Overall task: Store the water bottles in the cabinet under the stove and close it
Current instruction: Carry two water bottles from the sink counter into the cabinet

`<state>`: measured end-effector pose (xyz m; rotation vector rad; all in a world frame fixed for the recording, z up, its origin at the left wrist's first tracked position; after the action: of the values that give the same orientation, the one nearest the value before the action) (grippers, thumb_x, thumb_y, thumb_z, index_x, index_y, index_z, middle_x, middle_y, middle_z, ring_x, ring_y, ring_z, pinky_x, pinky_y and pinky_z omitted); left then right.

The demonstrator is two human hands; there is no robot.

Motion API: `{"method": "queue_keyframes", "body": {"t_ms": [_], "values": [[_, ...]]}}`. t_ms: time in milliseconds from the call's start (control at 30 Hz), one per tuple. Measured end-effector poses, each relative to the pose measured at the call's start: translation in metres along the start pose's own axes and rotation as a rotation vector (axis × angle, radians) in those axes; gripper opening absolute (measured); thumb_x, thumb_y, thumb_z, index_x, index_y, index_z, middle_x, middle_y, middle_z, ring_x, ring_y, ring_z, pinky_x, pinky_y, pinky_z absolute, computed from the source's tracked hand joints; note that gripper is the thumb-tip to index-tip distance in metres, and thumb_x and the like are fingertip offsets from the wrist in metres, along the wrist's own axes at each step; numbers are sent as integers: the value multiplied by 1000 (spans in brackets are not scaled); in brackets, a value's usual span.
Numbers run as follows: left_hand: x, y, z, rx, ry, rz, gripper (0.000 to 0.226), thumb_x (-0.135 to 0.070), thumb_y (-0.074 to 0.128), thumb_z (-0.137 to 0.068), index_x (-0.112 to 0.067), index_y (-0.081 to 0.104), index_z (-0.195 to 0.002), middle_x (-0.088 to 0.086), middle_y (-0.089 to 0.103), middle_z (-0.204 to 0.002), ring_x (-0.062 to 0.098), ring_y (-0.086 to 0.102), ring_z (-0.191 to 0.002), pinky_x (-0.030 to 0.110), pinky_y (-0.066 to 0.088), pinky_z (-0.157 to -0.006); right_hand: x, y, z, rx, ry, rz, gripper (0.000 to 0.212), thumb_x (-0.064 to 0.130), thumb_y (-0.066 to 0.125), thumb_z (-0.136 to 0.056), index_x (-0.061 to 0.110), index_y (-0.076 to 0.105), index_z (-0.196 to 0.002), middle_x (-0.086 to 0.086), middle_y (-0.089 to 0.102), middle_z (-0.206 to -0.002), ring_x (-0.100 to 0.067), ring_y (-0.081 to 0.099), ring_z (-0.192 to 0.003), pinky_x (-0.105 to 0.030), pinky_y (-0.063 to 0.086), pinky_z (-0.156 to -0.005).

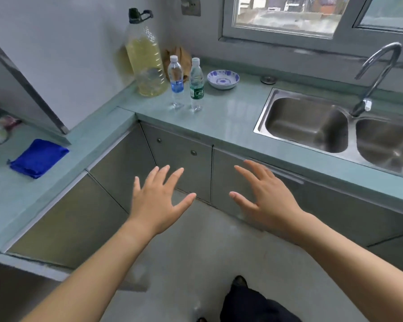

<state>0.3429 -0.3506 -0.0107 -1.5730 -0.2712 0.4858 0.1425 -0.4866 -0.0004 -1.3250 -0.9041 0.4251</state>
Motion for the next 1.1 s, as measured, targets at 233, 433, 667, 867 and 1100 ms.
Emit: {"method": "queue_keyframes", "body": {"t_ms": [233, 433, 667, 867, 1100], "values": [[23, 13, -146, -2, -75, -26, 85, -78, 7, -71, -37, 21, -144, -2, 24, -154, 18, 14, -144, 54, 12, -113, -44, 7, -161, 8, -48, -13, 67, 57, 41, -89, 27, 22, -145, 0, 19, -155, -20, 18, -142, -38, 26, -112], [37, 16, -254, 80, -194, -49, 73, -72, 21, -82, -35, 18, -145, -2, 20, -156, 18, 12, -144, 53, 12, -115, -79, 5, -288, 42, -40, -80, 67, 56, 41, -90, 28, 18, -146, 1, 16, -156, -20, 16, -142, -40, 27, -112], [52, 29, -336, 91, -251, -7, 71, -68, 27, -85, -31, 23, -145, 0, 26, -153, 21, 17, -143, 53, 17, -114, -88, 17, -385, 39, -40, -161, 70, 53, 41, -91, 27, 11, -148, 0, 14, -156, -22, 18, -142, -39, 29, -111], [81, 54, -396, 175, -248, 1, 71, -69, 26, -85, -32, 21, -145, 2, 24, -154, 22, 17, -143, 54, 19, -114, -85, 35, -442, -32, 22, -237, 74, 47, 46, -92, 27, 3, -148, -2, 6, -158, -23, 17, -143, -40, 27, -112], [139, 94, -467, 216, -174, -11, 72, -67, 29, -85, -26, 25, -145, 8, 28, -153, 30, 24, -140, 51, 27, -111, -69, 81, -507, -168, 151, -351, 80, 42, 51, -91, 32, -5, -147, -3, 3, -158, -21, 15, -143, -37, 29, -109]]}}
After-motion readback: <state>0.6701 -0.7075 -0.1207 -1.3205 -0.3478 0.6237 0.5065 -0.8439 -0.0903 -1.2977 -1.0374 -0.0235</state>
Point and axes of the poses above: each hand's wrist, its own z-axis away from the middle knuckle, its own y-axis out of the palm, x = y × z, the point moved 2 cm from there along -z, towards the middle knuckle
